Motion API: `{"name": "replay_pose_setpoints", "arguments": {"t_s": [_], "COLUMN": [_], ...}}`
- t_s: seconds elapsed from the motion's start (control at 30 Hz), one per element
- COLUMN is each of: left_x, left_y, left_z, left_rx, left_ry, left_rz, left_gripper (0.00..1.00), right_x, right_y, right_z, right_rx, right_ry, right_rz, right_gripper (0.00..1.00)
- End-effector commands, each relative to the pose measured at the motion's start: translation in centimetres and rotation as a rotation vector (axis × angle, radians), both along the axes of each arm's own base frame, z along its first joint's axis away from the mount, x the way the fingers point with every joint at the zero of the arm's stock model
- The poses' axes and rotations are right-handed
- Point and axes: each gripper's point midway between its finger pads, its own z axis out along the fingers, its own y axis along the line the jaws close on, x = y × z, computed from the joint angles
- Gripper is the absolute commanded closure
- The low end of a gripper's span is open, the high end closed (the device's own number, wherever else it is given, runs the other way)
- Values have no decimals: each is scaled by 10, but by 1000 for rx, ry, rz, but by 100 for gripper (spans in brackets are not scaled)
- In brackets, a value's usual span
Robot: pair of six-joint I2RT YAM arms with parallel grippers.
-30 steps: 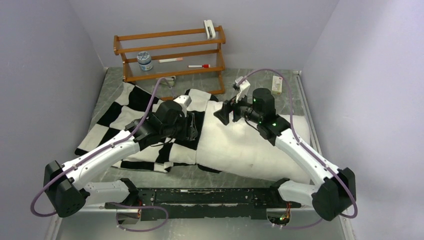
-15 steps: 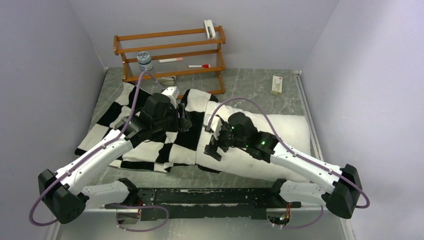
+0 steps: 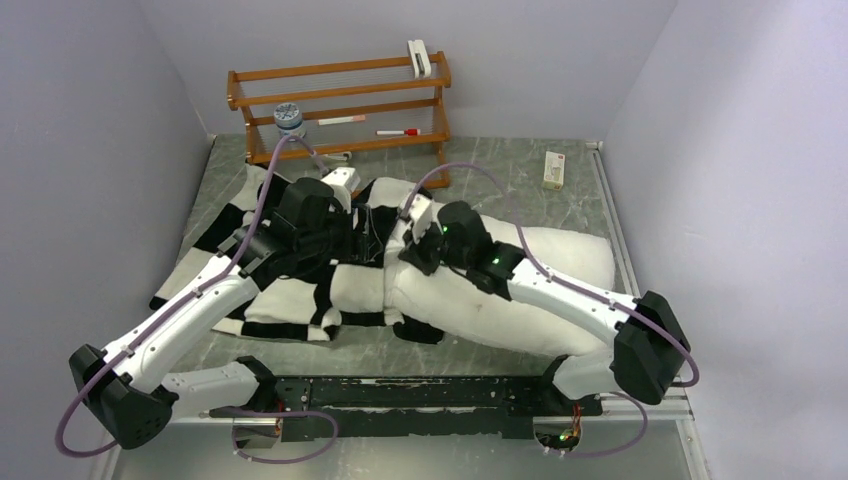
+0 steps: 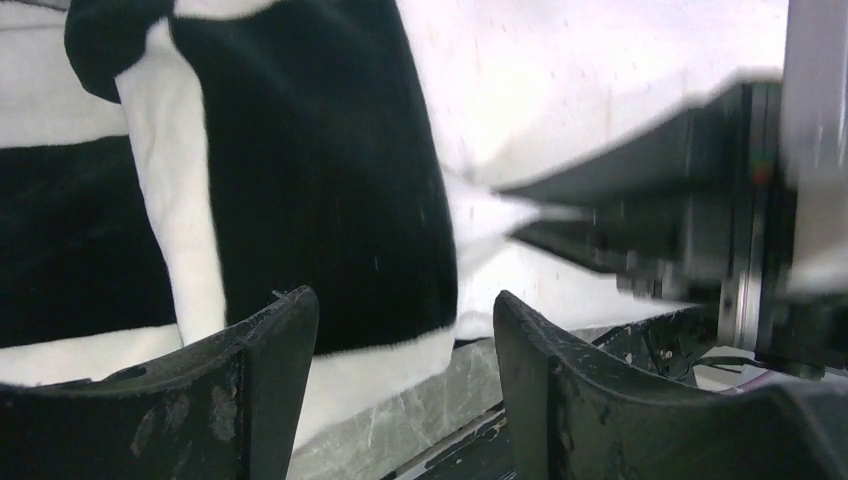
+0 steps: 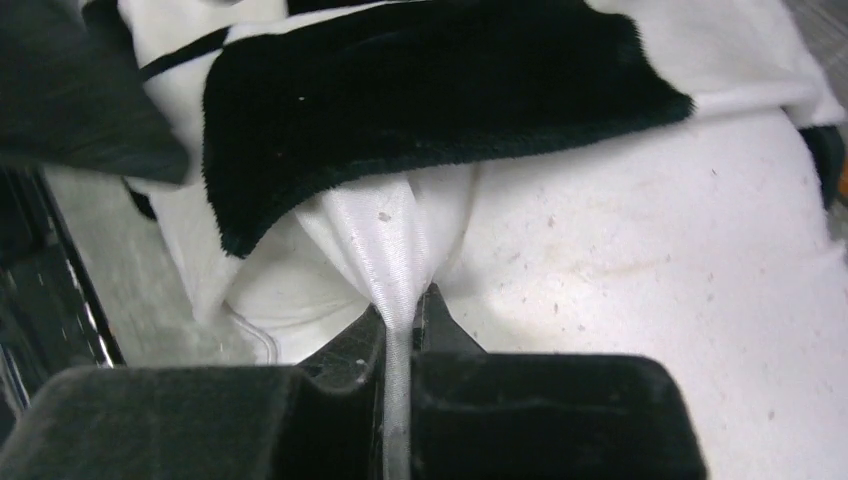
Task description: Put the pillow into the pillowcase
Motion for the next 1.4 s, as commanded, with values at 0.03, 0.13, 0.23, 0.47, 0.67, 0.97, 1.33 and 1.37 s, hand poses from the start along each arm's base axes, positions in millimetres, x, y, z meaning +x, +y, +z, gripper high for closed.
{"name": "replay_pose_setpoints", "arguments": {"t_s": [0.03, 0.13, 0.23, 0.47, 0.67, 0.97, 1.33, 1.37], "left_x": [-13, -21, -19, 9, 8, -21, -45, -44], "left_y": [8, 8, 9, 0, -45, -91, -111, -111], "left_z": [2, -22, -35, -45, -37, 21, 34, 36], "left_rx": [15, 22, 31, 76, 1, -144, -344, -345], "left_ry": [4, 76, 73, 5, 10, -46, -18, -23], "left_rz": [-41, -40, 0, 81, -17, -144, -224, -223], "left_gripper": [31, 31, 31, 40, 72, 95, 93, 92], "right_x": [47, 58, 63, 62, 48, 48, 56, 57], "right_y": [12, 9, 10, 17, 16, 5, -1, -3], "right_z": [56, 57, 55, 59, 57, 45, 38, 36], "right_rx": [342, 390, 423, 488, 601, 662, 712, 709], "right_ry": [71, 94, 120, 156, 222, 250, 261, 257], "right_rz": [-133, -172, -187, -178, -174, -256, -330, -339], "right_gripper": [100, 100, 100, 100, 100, 100, 100, 100]}}
